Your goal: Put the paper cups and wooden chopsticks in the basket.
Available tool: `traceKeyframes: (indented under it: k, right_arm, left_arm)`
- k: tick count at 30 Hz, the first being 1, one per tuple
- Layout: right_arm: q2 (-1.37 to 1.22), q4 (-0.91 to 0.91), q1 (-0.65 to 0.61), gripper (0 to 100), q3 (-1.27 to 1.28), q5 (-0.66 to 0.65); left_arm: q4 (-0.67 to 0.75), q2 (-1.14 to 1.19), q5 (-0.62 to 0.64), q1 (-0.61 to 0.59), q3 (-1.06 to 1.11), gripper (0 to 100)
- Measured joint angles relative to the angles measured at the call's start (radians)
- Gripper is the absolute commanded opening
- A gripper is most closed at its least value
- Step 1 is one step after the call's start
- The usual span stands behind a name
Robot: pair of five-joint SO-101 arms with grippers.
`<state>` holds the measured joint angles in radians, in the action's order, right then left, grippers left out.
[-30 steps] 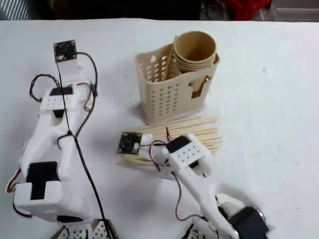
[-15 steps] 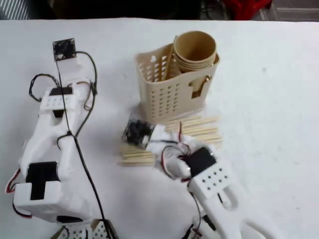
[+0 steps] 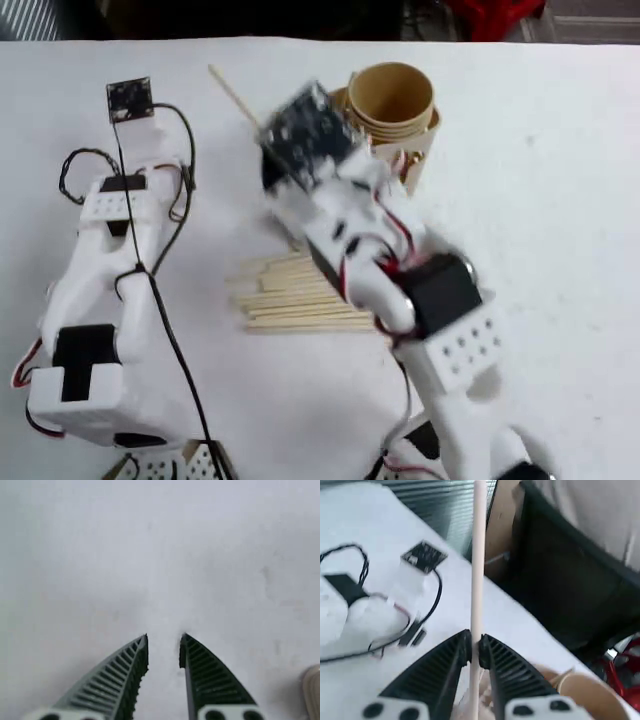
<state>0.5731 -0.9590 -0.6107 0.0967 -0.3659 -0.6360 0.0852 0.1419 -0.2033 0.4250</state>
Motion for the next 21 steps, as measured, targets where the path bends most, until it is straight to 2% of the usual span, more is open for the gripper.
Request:
traceKeyframes:
  k: [7, 12, 21]
  right_arm:
    - [-0.247, 0.279, 0.002, 1.8, -0.178, 0.006]
    - [-0.316, 0.376, 0.012, 1.7, -0.187, 0.018]
    - [-0.339, 0.419, 0.158, 2.2, -0.146, 0.256]
  left_arm:
    - [0.0, 0.0, 0.0, 0.0, 0.0, 13]
    - [0.0, 0.0, 0.0, 0.0, 0.0, 13]
    - [0.0, 0.0, 0.0, 0.0, 0.0, 13]
